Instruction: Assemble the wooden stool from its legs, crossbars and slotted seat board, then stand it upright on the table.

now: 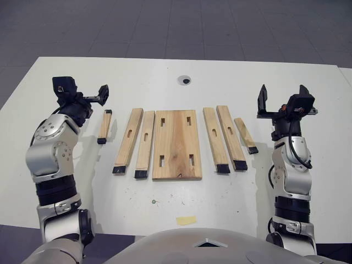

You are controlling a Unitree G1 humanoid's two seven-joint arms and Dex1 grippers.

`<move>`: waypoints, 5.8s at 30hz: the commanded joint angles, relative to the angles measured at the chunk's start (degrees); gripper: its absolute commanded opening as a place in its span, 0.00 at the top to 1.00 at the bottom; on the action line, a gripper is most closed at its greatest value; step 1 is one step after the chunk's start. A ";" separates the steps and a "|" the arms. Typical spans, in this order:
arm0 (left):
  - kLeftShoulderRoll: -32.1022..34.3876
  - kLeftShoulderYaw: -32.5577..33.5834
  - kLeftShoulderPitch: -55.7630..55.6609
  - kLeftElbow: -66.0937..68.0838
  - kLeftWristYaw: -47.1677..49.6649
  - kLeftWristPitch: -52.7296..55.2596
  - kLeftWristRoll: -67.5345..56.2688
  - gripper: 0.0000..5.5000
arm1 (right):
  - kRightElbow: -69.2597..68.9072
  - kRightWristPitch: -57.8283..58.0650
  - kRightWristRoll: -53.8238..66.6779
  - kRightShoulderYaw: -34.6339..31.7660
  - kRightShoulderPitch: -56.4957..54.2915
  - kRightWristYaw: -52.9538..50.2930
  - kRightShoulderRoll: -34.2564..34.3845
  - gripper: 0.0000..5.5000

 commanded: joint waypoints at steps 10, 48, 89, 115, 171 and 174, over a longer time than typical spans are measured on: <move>0.20 -5.45 7.45 5.29 1.32 7.02 5.01 0.18 | -1.36 0.02 -1.01 0.41 -0.32 -1.21 0.24 0.02; -1.23 -24.83 -2.64 -12.27 -14.95 -20.53 9.01 0.77 | -16.51 35.50 56.90 1.14 -5.56 15.15 1.99 0.02; -3.59 -35.30 0.22 -16.27 -20.54 -22.96 12.43 0.77 | -16.50 34.66 67.87 4.77 -4.46 5.20 6.78 0.85; -7.10 -19.06 -1.26 -10.74 -6.62 -11.25 6.19 0.06 | -13.10 26.99 40.54 2.96 8.05 -3.93 5.07 0.93; -5.49 -22.36 -0.77 -3.01 -9.33 -20.19 14.78 0.02 | -12.06 14.38 19.05 6.65 -5.47 3.96 4.06 0.42; -5.85 -22.55 -0.53 -3.24 -8.90 -20.37 15.04 0.02 | -14.22 18.94 22.55 5.43 -11.67 2.02 3.93 0.34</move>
